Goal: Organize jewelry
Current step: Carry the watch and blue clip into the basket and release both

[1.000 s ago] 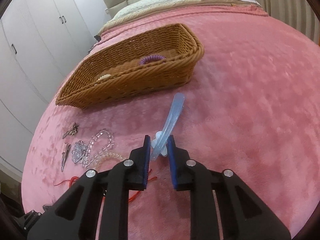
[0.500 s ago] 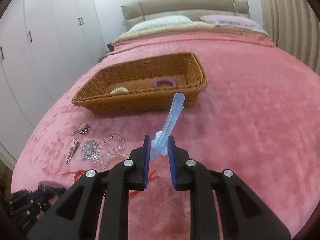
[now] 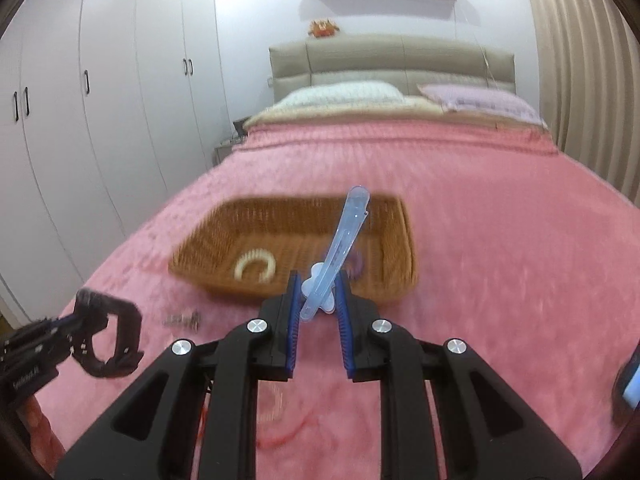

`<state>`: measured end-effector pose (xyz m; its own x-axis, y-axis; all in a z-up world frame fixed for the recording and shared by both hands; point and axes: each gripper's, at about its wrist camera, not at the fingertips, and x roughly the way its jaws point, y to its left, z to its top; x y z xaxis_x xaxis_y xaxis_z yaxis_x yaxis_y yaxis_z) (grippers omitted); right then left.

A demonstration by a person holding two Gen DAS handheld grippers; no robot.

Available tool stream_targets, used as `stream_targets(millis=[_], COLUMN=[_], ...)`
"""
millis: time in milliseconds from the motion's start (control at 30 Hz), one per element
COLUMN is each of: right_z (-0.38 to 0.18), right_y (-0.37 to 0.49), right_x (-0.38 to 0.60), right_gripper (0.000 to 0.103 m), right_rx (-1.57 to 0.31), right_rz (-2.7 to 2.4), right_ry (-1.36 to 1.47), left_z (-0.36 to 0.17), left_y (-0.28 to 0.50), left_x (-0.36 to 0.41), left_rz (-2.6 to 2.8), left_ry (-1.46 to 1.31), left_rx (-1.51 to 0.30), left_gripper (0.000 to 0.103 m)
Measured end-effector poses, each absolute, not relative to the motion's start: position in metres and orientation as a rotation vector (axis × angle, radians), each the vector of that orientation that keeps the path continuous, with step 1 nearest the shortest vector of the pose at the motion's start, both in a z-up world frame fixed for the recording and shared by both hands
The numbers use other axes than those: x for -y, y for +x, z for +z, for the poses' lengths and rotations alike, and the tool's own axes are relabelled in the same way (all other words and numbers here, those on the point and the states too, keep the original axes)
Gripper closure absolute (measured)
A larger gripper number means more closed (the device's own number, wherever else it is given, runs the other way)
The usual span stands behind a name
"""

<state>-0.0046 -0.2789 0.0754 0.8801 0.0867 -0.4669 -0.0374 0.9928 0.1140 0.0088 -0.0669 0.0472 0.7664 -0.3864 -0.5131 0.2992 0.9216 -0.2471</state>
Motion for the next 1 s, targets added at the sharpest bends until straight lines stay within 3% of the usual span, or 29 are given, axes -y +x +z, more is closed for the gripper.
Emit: stream_targets(millis=[400, 867, 933, 1000], right_z=[0.087, 0.023, 0.017, 0.014], right_y=[0.09, 0.15, 0.153, 0.155], right_x=[0.283, 0.289, 0.288, 0.29], right_gripper=[0.088, 0.088, 0.087, 0.086], right_rx=[-0.496, -0.685, -0.71, -0.734], right_rz=[0.068, 0.105, 0.112, 0.118], right_ry=[0.079, 0.14, 0.154, 0.175], left_z=[0.091, 0.015, 0.01, 0.009], left_y=[0.114, 0.191, 0.193, 0.192], left_x=[0.116, 0.131, 0.133, 0.133], left_rz=[-0.383, -0.372, -0.382, -0.406], left_ry=[-0.129, -0.116, -0.105, -0.111], left_rx=[-0.535, -0.719, -0.739, -0.751], left_gripper=[0.093, 0.093, 0.091, 0.082])
